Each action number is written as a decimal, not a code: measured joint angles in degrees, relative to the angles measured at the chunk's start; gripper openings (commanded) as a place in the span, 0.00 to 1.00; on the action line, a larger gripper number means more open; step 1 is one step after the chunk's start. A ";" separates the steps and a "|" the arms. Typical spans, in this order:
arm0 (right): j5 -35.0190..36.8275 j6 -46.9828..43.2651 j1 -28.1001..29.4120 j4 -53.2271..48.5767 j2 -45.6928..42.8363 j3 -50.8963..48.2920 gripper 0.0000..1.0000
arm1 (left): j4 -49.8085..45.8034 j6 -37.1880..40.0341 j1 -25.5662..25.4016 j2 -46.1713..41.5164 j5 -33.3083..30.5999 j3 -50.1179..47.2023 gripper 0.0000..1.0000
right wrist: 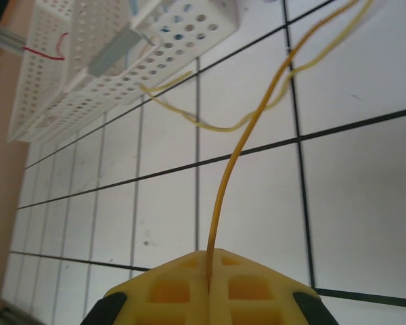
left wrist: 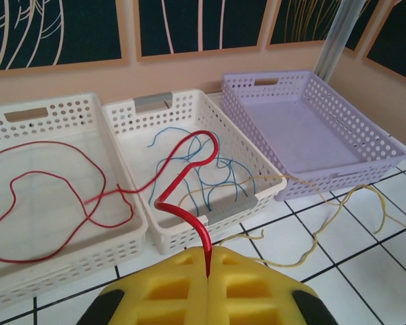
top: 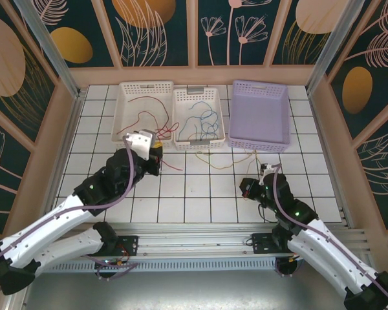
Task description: Untangle the cables
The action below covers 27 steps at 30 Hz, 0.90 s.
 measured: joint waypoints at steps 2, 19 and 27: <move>-1.07 -0.13 0.00 -0.04 0.46 1.86 0.00 | 0.44 0.59 0.00 -1.88 -0.20 -1.20 0.00; -4.70 -1.60 0.00 -2.25 3.85 24.59 0.00 | 5.38 2.56 0.02 -7.96 -1.27 -4.50 0.00; -5.84 -1.77 0.00 -3.50 4.94 27.61 0.00 | 5.33 2.71 0.02 -7.63 -3.26 -4.48 0.00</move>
